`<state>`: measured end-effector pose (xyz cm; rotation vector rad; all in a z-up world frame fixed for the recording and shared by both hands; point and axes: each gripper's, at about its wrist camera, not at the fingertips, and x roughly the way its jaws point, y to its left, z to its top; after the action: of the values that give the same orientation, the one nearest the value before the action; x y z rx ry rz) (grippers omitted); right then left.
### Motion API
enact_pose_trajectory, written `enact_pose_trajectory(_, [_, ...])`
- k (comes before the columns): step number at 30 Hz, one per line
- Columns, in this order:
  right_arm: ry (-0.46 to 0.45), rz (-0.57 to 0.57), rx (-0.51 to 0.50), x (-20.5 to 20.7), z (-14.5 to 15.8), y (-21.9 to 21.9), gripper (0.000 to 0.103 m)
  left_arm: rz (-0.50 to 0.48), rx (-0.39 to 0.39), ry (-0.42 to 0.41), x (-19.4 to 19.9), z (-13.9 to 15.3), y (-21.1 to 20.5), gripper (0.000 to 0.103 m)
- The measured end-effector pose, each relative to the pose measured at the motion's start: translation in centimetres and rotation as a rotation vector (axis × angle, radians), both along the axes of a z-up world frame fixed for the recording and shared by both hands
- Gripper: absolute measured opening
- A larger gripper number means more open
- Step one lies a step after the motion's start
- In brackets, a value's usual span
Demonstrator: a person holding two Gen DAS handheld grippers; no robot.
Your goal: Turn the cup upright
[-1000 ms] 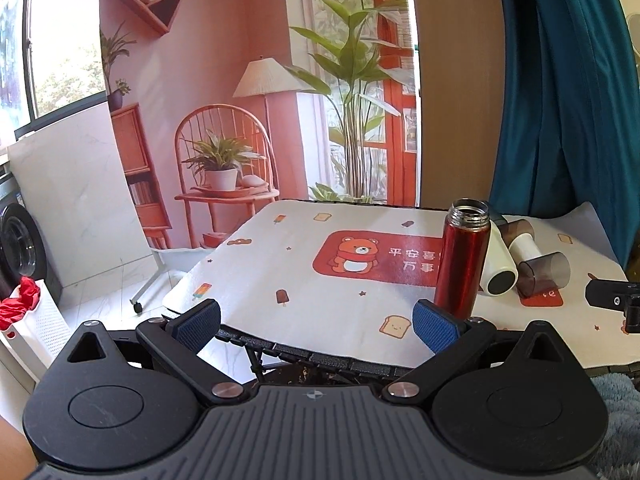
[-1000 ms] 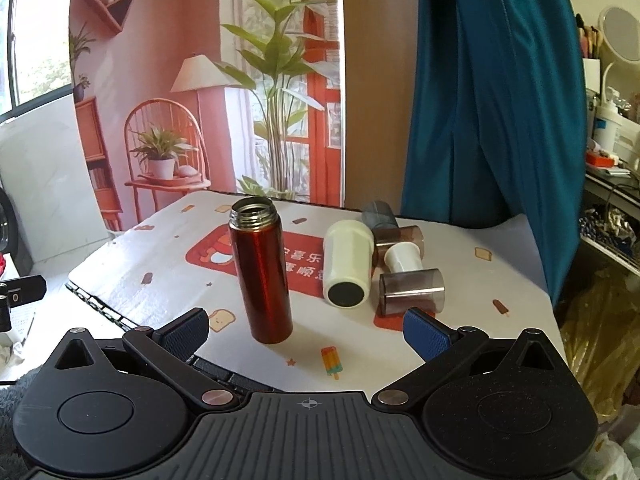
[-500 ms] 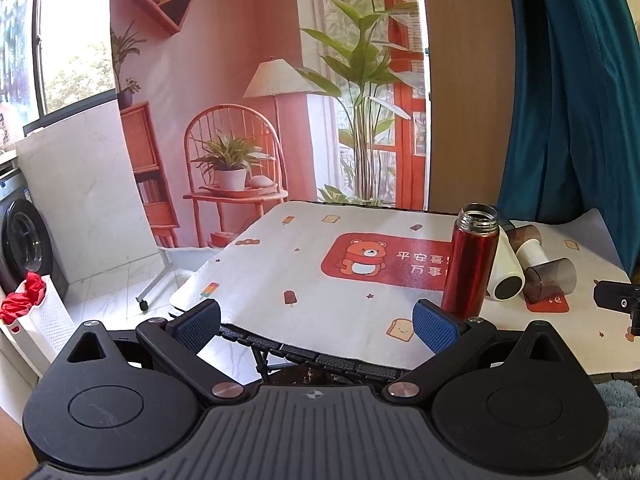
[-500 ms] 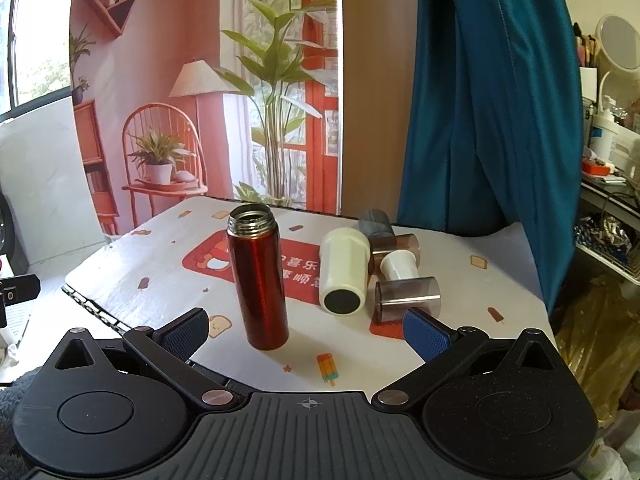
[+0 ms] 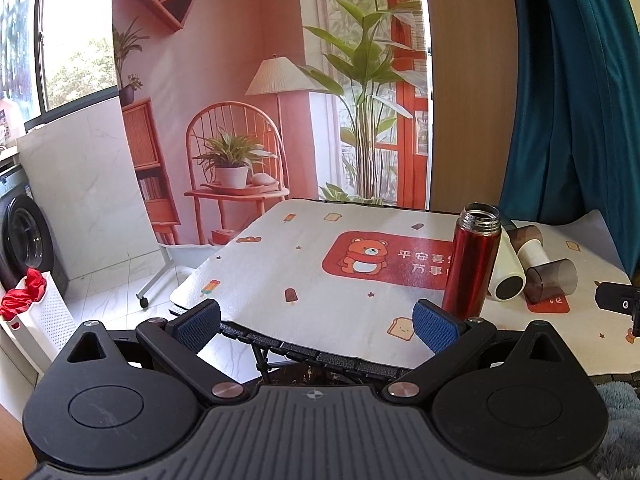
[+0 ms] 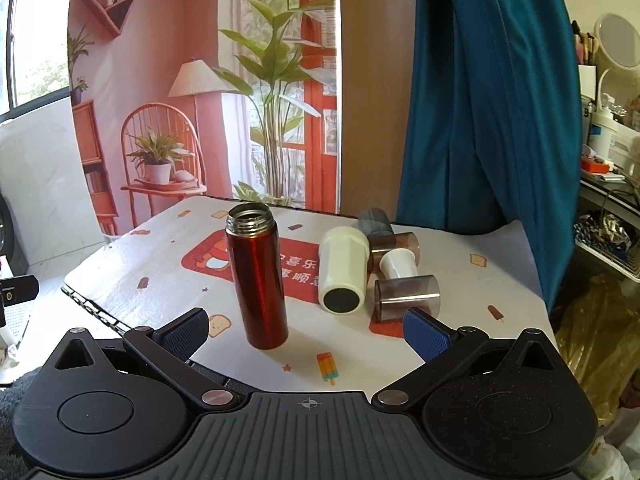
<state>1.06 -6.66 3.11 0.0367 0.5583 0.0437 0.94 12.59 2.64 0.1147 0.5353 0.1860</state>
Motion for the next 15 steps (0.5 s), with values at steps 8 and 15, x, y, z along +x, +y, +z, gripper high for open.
enact_pose_trajectory(8, [0.0, -0.003, 0.0, -0.06, -0.04, 0.04, 0.103, 0.001, 0.001, 0.002, 0.01, -0.03, -0.01, 0.103])
enact_pose_trajectory(15, [0.001, -0.001, 0.001, -0.04, -0.04, -0.01, 0.103, 0.001, 0.001, 0.003, 0.01, -0.02, -0.02, 0.103])
